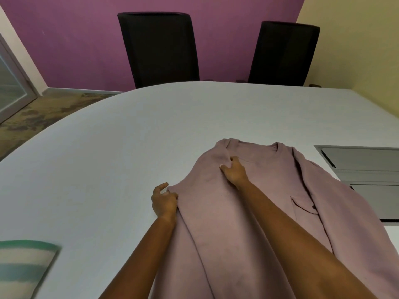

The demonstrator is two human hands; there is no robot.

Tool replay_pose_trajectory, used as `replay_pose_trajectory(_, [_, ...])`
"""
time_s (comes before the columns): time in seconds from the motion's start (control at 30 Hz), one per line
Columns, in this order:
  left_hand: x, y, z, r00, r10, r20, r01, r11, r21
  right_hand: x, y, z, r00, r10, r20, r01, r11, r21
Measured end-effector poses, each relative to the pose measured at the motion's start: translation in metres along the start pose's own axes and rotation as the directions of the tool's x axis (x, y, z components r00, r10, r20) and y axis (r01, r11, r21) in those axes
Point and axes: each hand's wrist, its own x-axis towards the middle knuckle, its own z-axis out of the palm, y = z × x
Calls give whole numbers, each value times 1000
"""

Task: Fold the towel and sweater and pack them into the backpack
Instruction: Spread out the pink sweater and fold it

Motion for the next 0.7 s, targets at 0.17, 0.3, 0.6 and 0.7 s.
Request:
replay_pose_trajectory(0.17, [11,5,3,983,64,171,-117,939,322,1,-7,8,999,-11,42,4,984,176])
replay_pose_trajectory(0.3, [21,12,3,978,168,127,-204,901,382,7,-26,7,986,-91,140,21,899,437])
replay_pose_trajectory(0.6, [5,-10,5,896,426,129,-397,634,664,17,2,8,983,-180,39,184,972,-145])
replay_pose_trajectory(0.7, [-7,-17,7,869,467,163,-442,587,678,-7,19,16,962,-274,-2,248,874,-418])
